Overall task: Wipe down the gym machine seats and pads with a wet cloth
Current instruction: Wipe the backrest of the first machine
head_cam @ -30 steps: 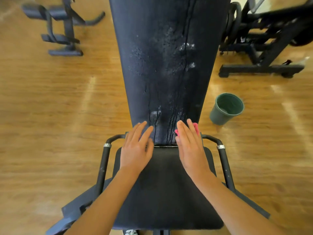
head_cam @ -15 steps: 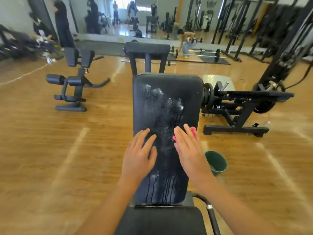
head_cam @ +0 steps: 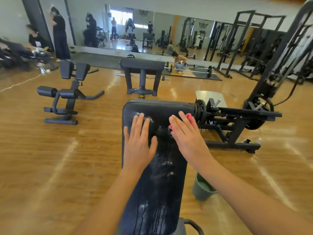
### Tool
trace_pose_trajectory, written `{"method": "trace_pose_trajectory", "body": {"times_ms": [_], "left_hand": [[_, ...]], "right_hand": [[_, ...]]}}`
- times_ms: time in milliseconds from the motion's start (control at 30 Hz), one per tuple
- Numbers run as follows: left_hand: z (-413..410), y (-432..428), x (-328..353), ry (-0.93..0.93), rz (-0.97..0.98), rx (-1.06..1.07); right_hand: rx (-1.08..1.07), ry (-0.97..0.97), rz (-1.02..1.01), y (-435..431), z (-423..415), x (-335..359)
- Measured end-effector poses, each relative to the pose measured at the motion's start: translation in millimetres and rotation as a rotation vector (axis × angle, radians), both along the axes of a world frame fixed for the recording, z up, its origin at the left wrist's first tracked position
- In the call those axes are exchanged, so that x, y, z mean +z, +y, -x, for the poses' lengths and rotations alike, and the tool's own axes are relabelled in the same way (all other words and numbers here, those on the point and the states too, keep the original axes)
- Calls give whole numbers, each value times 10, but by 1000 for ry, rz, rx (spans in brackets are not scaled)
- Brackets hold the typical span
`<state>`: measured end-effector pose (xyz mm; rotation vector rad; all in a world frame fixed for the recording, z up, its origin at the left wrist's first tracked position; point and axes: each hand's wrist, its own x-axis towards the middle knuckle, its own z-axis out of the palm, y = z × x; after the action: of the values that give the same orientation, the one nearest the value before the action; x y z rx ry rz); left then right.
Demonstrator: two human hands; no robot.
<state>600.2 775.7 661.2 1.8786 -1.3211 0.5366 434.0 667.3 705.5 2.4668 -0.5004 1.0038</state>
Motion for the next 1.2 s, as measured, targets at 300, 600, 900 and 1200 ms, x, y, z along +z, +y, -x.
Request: {"method": "trace_pose_trajectory", "body": {"times_ms": [300,600,900,1200], "left_hand": [[-104,-129,-294,-33,-145,106],[24,-263,-499,7,-142,163],[612,-742,-450,816,333,441],[1107,-1310,-490,1054,582,697]], "right_hand": [[14,81,74,-618,-116,186],[150,212,144,-971,-162,229],[354,501,327,-1144,-184,421],[549,772,466,-1339,-298,707]]}}
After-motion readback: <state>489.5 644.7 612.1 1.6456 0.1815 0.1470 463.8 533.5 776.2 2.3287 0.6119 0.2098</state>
